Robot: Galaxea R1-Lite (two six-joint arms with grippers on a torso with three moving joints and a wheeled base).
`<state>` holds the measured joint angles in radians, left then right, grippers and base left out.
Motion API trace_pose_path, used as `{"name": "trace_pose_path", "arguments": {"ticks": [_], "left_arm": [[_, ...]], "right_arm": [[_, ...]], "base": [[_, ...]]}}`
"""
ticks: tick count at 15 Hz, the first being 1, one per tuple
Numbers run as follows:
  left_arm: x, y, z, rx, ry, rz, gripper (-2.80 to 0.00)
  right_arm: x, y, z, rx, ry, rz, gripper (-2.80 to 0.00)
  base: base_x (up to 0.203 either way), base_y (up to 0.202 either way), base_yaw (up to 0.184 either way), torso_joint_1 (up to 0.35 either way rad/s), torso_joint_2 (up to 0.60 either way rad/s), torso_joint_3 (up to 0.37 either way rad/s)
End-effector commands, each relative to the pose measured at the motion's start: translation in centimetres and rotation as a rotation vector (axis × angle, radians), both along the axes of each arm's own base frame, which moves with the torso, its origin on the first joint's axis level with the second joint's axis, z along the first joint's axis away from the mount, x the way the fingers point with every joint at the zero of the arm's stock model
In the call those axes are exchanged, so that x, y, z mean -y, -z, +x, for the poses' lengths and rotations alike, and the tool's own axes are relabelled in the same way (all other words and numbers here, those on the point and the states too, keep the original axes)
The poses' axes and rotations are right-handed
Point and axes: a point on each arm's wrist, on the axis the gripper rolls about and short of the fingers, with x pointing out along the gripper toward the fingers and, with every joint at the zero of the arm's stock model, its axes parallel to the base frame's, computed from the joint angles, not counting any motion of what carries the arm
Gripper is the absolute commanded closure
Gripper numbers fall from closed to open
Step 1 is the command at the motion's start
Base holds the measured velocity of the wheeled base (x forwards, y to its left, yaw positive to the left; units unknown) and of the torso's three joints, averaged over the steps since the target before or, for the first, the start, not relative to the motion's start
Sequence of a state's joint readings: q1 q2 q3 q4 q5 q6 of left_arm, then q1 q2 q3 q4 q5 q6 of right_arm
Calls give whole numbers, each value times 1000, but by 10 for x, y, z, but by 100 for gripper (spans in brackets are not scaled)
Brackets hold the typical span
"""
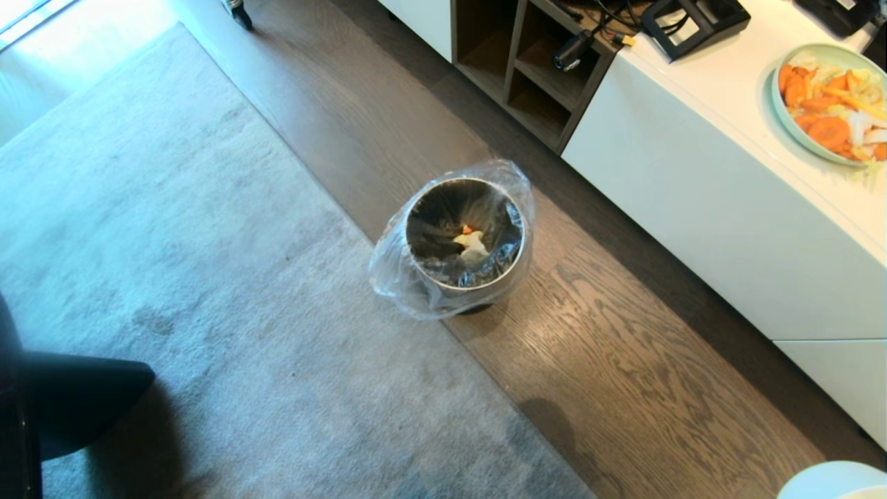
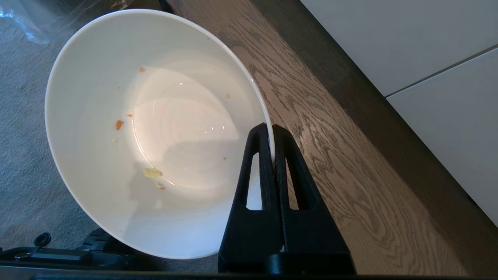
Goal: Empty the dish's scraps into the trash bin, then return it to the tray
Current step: Put the bowl back to the table
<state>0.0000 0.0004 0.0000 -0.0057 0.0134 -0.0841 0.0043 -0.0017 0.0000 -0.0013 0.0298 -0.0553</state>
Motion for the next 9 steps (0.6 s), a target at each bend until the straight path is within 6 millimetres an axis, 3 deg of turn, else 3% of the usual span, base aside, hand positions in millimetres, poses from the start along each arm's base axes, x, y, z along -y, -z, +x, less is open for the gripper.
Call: {"name": "trace_pose_path", "arguments": {"ticks": [1, 9], "left_arm": [[0, 0, 0, 1, 0, -2, 0], [0, 0, 0, 1, 0, -2, 0]], "right_arm": [[0, 0, 0, -1, -1, -1, 0], [0, 0, 0, -1, -1, 0, 0]], "base": [[0, 0, 0, 0, 0, 0], [0, 0, 0, 0, 0, 0]]}}
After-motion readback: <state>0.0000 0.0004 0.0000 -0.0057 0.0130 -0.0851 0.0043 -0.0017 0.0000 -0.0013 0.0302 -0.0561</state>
